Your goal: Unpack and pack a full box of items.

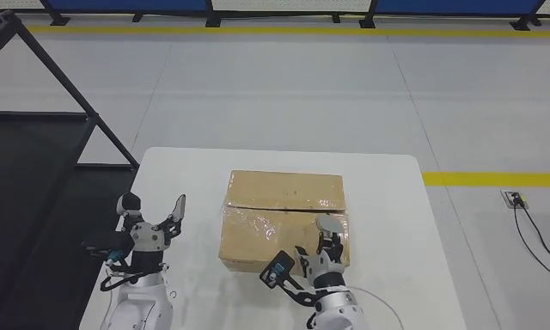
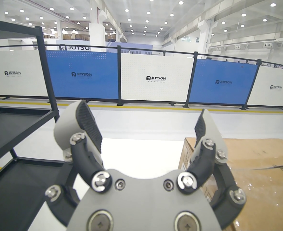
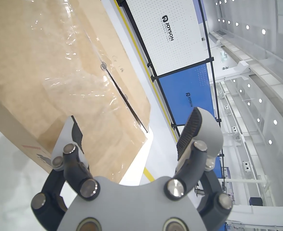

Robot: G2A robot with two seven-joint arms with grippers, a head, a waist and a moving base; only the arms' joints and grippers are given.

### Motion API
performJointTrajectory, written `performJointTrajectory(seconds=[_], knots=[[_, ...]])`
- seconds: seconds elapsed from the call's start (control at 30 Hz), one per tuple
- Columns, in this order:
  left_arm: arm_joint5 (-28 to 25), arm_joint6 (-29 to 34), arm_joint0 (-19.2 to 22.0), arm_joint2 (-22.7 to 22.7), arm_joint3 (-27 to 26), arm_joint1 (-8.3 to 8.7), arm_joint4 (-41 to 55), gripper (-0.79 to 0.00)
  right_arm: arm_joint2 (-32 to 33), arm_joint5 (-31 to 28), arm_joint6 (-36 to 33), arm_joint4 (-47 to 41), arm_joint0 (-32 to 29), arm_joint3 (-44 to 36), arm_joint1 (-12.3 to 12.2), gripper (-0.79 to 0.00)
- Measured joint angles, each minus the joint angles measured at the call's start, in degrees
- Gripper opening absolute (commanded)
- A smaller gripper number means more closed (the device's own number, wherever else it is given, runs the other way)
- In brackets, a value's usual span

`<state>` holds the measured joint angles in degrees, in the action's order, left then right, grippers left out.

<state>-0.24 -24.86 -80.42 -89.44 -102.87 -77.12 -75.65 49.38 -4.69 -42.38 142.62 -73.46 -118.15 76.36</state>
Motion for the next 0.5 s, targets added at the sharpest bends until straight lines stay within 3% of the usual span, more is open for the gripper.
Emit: performJointTrajectory(seconds=[0.5], knots=[[0.5, -0.2, 0.1, -0.1, 0.1, -0.03, 0.0, 0.0, 2.0, 4.1, 1.0, -2.8, 1.2, 2.6, 2.0, 0.0]])
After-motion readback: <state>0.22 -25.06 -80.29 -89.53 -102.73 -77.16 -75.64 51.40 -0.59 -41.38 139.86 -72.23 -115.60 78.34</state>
